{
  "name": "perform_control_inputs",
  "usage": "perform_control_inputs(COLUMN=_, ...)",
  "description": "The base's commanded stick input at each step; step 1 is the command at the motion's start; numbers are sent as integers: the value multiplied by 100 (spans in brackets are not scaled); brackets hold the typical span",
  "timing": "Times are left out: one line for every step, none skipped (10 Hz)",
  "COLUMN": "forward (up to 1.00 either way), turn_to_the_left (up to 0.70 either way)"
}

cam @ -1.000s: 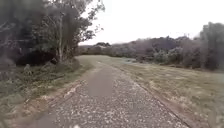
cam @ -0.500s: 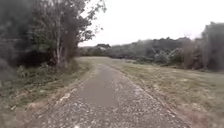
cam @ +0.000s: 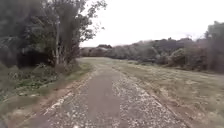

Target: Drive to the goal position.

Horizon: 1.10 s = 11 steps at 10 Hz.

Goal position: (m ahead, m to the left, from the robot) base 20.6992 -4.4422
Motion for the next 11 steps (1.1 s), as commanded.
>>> perform_control_inputs(forward=60, turn_to_the_left=0)
perform_control_inputs(forward=60, turn_to_the_left=0)
perform_control_inputs(forward=60, turn_to_the_left=0)
perform_control_inputs(forward=60, turn_to_the_left=0)
perform_control_inputs(forward=60, turn_to_the_left=0)
perform_control_inputs(forward=60, turn_to_the_left=0)
perform_control_inputs(forward=60, turn_to_the_left=0)
perform_control_inputs(forward=60, turn_to_the_left=0)
perform_control_inputs(forward=60, turn_to_the_left=0)
perform_control_inputs(forward=60, turn_to_the_left=0)
perform_control_inputs(forward=60, turn_to_the_left=9)
